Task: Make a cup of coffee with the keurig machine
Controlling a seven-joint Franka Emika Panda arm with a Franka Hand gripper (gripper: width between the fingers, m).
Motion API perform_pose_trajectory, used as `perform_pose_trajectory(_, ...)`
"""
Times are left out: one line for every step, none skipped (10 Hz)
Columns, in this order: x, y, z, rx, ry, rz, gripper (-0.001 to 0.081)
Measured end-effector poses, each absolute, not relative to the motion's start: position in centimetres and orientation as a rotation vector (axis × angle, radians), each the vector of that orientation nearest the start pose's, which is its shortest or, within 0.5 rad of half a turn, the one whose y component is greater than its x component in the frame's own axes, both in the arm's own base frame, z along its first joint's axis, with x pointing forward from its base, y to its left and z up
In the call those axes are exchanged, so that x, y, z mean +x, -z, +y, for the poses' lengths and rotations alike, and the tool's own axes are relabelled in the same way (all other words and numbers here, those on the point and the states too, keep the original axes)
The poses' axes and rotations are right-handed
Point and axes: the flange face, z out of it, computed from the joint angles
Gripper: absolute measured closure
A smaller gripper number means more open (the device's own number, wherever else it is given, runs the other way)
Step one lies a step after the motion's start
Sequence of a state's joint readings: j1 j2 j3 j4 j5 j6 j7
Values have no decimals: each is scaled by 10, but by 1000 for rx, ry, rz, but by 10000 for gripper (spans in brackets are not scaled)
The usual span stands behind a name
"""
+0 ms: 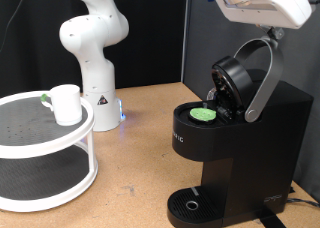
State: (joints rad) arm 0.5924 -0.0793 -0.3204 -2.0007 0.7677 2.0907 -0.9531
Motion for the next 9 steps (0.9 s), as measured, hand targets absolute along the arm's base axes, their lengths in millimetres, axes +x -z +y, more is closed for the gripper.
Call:
perform_pose_trajectory(527, -523, 182, -2217, 503, -1049, 805)
perform_pose_trajectory(526, -526, 187, -2197, 512, -1042, 805)
perform_pose_trajectory(526, -530, 190, -2188, 519, -1042, 805)
perform_pose_trajectory(526, -531, 192, -2185, 521, -1045, 805)
perform_pose_trajectory(525, -531, 193, -2187, 514, -1050, 805)
perform_pose_trajectory(524, -529, 194, -2196, 501, -1055, 805)
perform_pose_trajectory(523, -526, 195, -2206, 483, -1062, 805)
perform_pose_trajectory(522, -523, 194, -2213, 470, -1071, 805)
perform_pose_trajectory(521, -520, 193, -2218, 462, -1072, 805)
